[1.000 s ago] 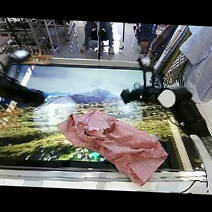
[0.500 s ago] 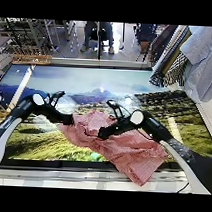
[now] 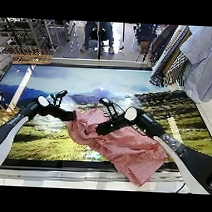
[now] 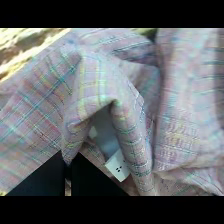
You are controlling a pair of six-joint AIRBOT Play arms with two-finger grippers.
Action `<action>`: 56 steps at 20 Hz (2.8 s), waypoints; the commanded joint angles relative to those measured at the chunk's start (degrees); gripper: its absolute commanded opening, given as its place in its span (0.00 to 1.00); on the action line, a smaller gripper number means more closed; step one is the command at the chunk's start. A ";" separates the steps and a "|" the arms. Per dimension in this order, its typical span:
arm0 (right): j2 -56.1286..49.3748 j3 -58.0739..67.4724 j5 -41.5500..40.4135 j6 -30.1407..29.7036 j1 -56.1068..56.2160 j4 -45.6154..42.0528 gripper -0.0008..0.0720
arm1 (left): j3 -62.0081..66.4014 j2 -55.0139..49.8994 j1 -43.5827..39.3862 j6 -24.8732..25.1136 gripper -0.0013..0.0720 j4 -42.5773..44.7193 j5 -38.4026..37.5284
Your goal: Fold the clothes and pants, and hang the long-sleeved shirts on hangers.
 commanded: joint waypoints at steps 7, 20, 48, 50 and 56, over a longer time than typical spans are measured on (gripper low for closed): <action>21.42 22.29 -1.60 12.48 0.07 -14.25 0.04 | 5.35 23.91 2.08 14.93 0.03 -1.14 -26.03; -4.66 22.08 13.70 14.71 -16.98 -2.64 0.74 | -7.76 17.64 -2.95 24.20 0.03 -27.10 -24.81; -0.63 15.21 8.04 23.89 -2.29 -21.66 0.04 | 4.66 17.92 5.55 9.11 0.89 -9.81 -18.05; 0.76 15.23 9.05 23.80 -0.72 -21.66 0.04 | 4.66 16.98 3.67 14.16 0.98 -7.54 -12.41; 1.29 15.23 9.77 23.74 4.46 -21.70 0.04 | 4.72 9.64 -5.31 36.96 0.98 -9.11 -2.71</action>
